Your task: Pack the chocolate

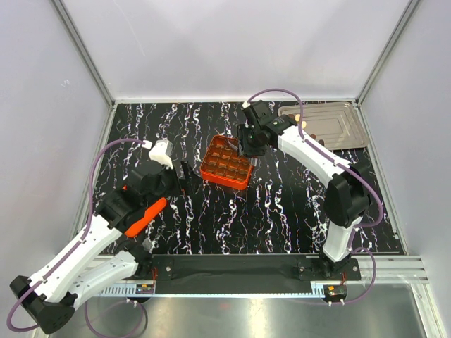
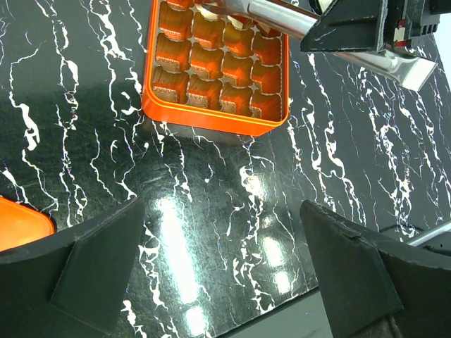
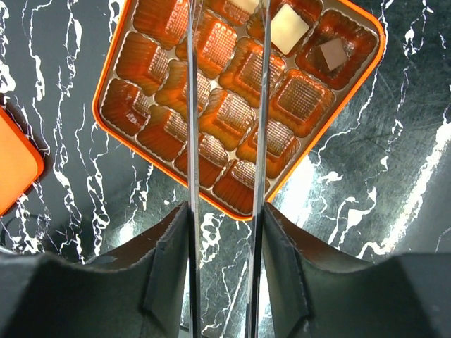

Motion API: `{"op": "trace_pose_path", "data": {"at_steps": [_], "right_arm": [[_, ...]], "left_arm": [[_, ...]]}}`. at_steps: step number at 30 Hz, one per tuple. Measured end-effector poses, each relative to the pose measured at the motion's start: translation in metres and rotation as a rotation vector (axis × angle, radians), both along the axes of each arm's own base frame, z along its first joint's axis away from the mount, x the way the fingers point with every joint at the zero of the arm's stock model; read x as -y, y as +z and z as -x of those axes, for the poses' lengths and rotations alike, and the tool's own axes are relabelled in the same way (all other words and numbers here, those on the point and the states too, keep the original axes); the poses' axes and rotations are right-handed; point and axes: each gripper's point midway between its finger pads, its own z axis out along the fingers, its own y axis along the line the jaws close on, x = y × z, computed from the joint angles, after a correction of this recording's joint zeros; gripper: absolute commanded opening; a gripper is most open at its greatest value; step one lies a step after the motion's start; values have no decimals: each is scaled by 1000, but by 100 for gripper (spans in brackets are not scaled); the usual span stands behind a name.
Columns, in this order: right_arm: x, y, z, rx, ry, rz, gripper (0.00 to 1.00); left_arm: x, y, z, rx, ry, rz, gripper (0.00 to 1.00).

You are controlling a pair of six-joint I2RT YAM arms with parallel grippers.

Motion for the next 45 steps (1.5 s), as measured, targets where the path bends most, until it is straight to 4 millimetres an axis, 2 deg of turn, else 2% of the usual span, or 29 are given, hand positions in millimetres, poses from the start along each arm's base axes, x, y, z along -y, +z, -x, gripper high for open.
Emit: {"op": "trace_pose_path", "data": {"at_steps": [4,9,11,15,18,20,21,24,27,31,37,45], "right_arm": [[1,8,-1,8,-1,7,51],[4,39,-14,88,-9,22,50],[11,53,-19,131,-26,48,50],[43,75,-26,194,-84,111,50],[90,84,-37,213,-182,159,50],[126,81,-42,207,-260,191,50],[151,76,-43,192,-311,214,50],[205,54,-40,128,-420,262,50],[240,26,-32,46,-485,291,50],[256,8,-23,-13,-502,287,50],[253,5,-33,-2,-476,251,50],[252,-14,-39,-45,-449,242,50]], "left_arm": [[0,0,0,0,0,0,99],[0,0,0,0,0,0,99],[-1,1,1,3,0,2,99],[-3,4,3,10,1,7,99],[-4,4,4,11,1,8,99],[-4,4,5,12,1,8,99],[-4,5,5,12,1,9,99],[-4,5,5,12,1,9,99],[-4,4,5,12,1,8,99],[-4,4,5,12,1,8,99],[-4,4,5,12,1,8,99],[-3,3,4,7,1,4,99]]}}
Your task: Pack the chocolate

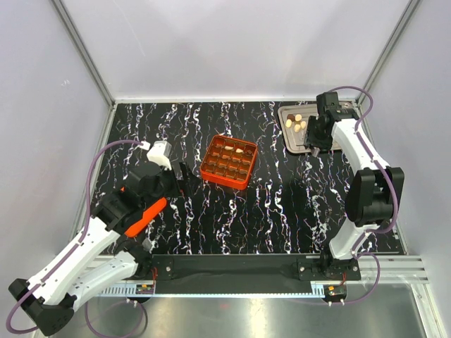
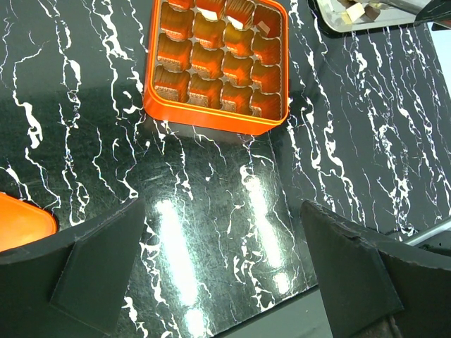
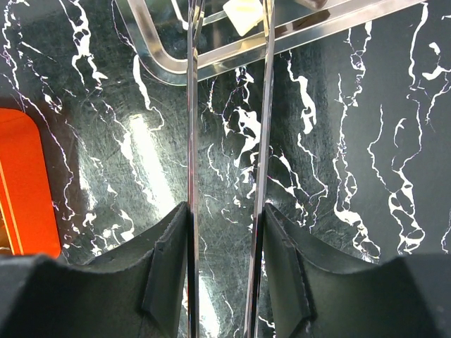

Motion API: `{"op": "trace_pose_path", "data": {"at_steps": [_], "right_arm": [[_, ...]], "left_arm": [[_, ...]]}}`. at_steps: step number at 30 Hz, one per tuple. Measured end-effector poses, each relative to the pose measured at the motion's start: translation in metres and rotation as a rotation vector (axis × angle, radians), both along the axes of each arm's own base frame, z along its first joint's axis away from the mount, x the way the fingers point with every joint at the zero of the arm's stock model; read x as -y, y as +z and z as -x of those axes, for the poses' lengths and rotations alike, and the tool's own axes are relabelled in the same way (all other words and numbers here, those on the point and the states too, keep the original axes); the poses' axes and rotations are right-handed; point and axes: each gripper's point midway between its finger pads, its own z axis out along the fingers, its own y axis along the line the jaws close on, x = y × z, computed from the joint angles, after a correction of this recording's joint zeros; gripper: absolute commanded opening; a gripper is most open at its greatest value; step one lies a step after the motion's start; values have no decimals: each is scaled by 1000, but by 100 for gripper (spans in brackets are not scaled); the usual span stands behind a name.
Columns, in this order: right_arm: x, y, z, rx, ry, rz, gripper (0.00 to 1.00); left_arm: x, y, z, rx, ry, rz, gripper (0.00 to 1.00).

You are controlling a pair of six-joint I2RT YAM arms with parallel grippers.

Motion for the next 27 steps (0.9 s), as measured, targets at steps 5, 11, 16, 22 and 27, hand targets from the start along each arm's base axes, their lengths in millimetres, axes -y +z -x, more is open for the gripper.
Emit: {"op": "trace_pose_path", "data": {"at_steps": [5,11,16,22,27], "right_arm": [[0,-1,-2,1,2,-9,50],[1,-6,-2,-1,0,-13,50],[4,-12,2,-20,-6,-11,50],[5,-17,5,-33,-8,-11,50],[8,-21,5,-37,-15,-16,50]], "left_arm": [[0,-1,0,-3,1,-3,99],[0,-3,-1,-9,1,-7,99],[1,-4,-1,-12,1,-10,99],[1,-4,-1,-12,1,-10,99],[1,-4,-1,-12,1,-10,99]]}}
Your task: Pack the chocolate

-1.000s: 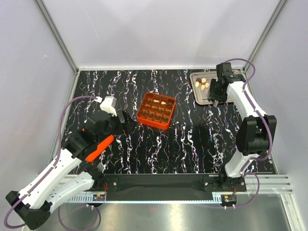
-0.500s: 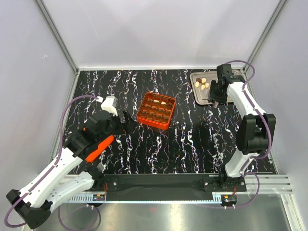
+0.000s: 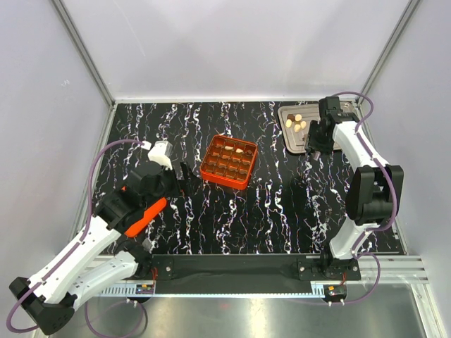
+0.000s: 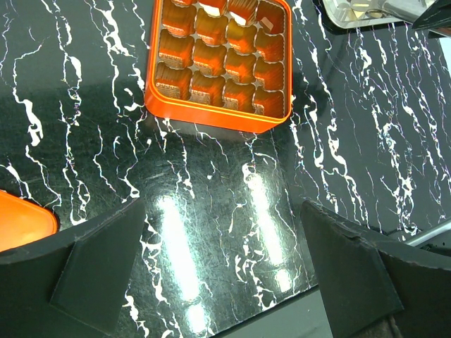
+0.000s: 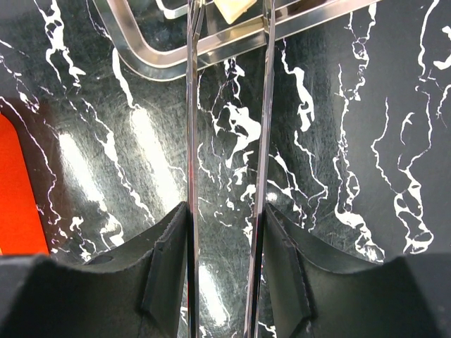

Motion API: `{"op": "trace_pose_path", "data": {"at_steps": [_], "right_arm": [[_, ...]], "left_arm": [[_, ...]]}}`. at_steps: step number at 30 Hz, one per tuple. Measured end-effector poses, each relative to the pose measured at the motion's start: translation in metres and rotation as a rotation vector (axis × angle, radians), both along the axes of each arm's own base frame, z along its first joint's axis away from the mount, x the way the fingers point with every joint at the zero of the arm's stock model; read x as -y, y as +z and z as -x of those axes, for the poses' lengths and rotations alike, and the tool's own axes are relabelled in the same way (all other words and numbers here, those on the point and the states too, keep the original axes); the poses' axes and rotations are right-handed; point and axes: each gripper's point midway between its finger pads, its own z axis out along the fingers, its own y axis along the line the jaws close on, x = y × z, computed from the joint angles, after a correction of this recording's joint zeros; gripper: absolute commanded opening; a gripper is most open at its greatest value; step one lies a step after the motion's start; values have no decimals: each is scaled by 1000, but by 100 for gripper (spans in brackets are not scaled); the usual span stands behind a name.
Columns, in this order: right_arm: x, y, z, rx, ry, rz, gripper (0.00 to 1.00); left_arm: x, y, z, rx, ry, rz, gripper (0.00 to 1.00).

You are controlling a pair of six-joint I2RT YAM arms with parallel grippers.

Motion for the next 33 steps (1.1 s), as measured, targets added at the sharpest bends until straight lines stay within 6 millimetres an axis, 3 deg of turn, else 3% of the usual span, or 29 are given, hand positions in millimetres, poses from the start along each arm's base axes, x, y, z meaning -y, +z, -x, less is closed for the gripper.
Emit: {"op": "trace_pose_path", "data": {"at_steps": [12,21,26,33], "right_arm": [[-1,-17,-10,-12,2,-37,48],[-2,-18,-9,-19,4,-38,43],[-1,-19,-5,-35,1,-37,49],[0,-20,1,-58,0,-34,50]], "left_arm": [[-1,0,-1,2,6,-3,99],[0,-3,-2,-6,5,-8,99],[0,-3,-2,-8,5,-10,99],[0,-3,-2,-7,5,-9,99]]}}
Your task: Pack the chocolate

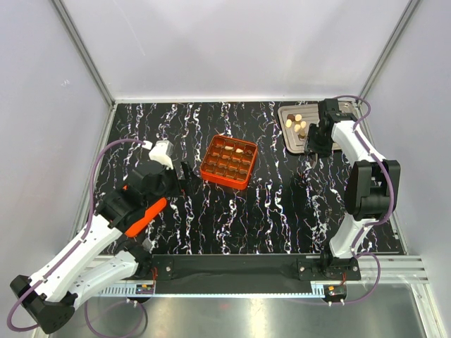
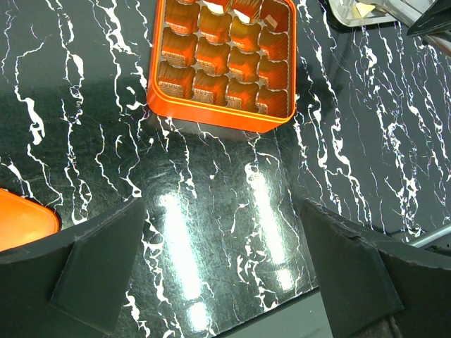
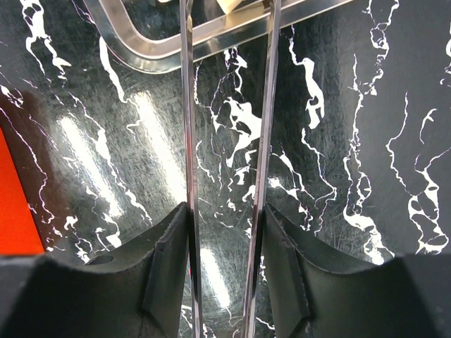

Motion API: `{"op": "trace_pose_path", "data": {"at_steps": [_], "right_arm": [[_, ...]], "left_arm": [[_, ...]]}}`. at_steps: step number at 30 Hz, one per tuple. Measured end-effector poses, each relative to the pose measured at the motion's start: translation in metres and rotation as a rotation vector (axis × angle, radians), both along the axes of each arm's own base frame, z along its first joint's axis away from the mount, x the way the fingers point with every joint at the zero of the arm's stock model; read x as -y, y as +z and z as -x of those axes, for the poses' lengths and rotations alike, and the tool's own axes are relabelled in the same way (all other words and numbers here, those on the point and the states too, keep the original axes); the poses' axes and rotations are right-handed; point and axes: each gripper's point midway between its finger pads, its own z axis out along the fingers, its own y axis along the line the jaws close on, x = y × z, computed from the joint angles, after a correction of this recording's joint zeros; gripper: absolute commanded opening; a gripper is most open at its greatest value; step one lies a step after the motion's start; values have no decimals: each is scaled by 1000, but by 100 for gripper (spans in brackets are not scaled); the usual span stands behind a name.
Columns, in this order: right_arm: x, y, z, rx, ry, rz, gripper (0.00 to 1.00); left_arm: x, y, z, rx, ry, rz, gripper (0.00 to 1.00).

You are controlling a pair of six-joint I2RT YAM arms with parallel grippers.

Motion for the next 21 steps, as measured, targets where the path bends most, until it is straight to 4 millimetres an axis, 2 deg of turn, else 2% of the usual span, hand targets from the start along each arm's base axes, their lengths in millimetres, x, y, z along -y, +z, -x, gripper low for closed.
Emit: {"op": "trace_pose_path", "data": {"at_steps": [14,21], "right_arm": [[-3,0,2,-9,7,-15,40],[-5,13,0,8,10,-25,38]], "left_arm": [[0,0,0,1,0,1,99],[0,0,0,1,0,1,99]]}}
